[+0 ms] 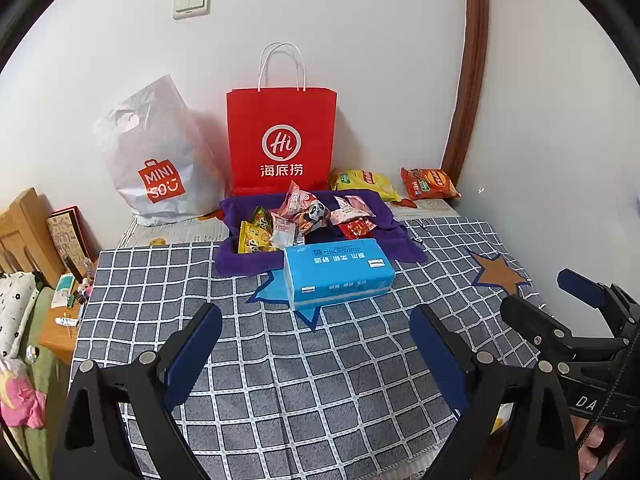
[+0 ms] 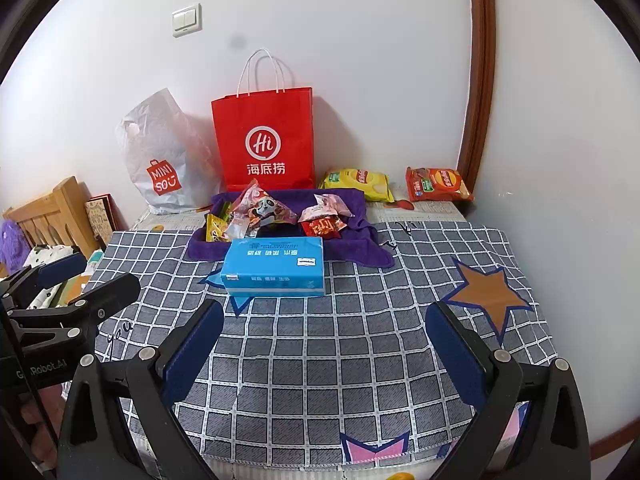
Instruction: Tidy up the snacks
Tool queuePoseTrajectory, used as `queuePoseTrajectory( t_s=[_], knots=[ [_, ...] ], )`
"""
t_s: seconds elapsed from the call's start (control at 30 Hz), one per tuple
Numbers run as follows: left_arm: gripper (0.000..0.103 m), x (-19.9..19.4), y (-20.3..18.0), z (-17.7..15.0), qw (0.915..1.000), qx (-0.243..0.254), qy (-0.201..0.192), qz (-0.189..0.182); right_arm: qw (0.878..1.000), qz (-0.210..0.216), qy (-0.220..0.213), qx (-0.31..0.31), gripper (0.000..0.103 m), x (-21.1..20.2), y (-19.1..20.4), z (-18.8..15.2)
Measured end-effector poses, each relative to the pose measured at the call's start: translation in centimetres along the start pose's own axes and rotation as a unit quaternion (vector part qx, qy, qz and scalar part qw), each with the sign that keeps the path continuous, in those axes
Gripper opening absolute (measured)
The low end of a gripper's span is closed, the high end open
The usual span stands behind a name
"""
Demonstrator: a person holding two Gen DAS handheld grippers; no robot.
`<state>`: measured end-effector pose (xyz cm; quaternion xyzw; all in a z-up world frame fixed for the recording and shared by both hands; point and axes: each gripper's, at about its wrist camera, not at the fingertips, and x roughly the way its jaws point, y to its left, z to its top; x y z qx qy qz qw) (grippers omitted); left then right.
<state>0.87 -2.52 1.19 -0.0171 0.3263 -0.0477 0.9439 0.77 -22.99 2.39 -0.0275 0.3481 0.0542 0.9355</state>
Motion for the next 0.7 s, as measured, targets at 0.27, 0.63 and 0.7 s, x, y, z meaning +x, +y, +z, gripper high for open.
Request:
queuePoseTrajectory(
  t_s=[0.27,0.63,0.7],
  knots=[
    [0.095,-0.03,-0.04,-0.02,1.0,0.001,0.0,0.0,1.0,0.0,-0.001,0.001,0.1,-0.01,-0.02,-0.06],
    [0.095,-0.01,-0.08,-0.04,1.0,0.001,-0.001,-0.002,1.0,-0.001,-0.001,0.0,0.1,-0.17,-0.07,-0.09],
    [0.095,0.0,-0.07,-0.04,1.0,0.001,-0.001,-0.002,1.0,-0.001,-0.001,0.001,0.1,-0.16,-0.08,-0.08]
  ],
)
